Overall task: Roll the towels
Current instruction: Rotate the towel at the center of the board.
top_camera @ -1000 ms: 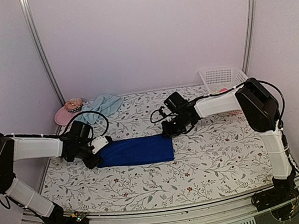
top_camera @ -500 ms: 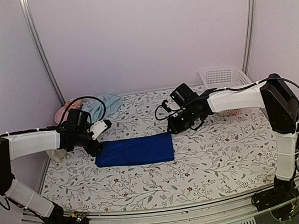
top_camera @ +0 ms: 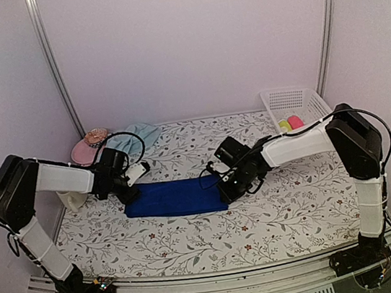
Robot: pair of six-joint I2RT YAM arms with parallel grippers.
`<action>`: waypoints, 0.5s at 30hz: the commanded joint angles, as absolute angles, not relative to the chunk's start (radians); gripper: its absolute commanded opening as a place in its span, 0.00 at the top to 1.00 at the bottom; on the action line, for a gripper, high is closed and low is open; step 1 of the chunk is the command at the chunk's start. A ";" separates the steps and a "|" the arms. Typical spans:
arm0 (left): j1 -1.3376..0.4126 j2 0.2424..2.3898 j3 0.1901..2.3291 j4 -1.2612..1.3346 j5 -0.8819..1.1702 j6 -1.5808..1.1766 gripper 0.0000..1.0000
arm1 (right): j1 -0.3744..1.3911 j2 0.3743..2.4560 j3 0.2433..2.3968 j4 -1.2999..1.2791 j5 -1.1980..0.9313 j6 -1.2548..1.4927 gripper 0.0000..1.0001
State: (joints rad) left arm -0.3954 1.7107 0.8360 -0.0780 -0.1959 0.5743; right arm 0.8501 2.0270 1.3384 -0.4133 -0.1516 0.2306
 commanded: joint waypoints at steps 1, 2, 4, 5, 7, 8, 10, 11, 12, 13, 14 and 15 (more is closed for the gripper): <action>-0.386 1.758 0.837 -0.029 -0.242 0.567 0.32 | 0.879 2.065 1.317 -0.452 -0.162 0.231 0.97; -0.385 1.764 0.836 -0.027 -0.244 0.568 0.32 | 0.886 2.067 1.317 -0.459 -0.157 0.234 0.97; -0.386 1.769 0.833 -0.023 -0.243 0.569 0.32 | 0.905 2.063 1.316 -0.474 -0.151 0.240 0.97; -0.386 1.768 0.830 -0.023 -0.240 0.572 0.32 | 0.913 2.060 1.318 -0.482 -0.148 0.243 0.97; -0.386 1.751 0.822 -0.023 -0.220 0.581 0.29 | 0.936 2.050 1.321 -0.492 -0.147 0.250 0.96; -0.385 1.736 0.818 -0.021 -0.212 0.585 0.27 | 0.948 2.045 1.324 -0.499 -0.149 0.253 0.96; -0.385 1.704 0.812 -0.021 -0.205 0.587 0.20 | 0.973 2.037 1.338 -0.519 -0.145 0.261 0.96; -0.384 1.685 0.809 -0.021 -0.202 0.587 0.19 | 0.986 2.035 1.348 -0.529 -0.140 0.265 0.96; -0.384 1.667 0.809 -0.024 -0.196 0.588 0.17 | 1.000 2.034 1.358 -0.542 -0.134 0.269 0.96; -0.383 1.641 0.810 -0.028 -0.189 0.589 0.13 | 1.013 2.034 1.368 -0.555 -0.132 0.273 0.95; -0.382 1.621 0.811 -0.031 -0.186 0.589 0.07 | 1.027 2.036 1.378 -0.567 -0.129 0.278 0.94; -0.380 1.602 0.812 -0.032 -0.188 0.591 0.03 | 1.043 2.041 1.388 -0.581 -0.124 0.281 0.93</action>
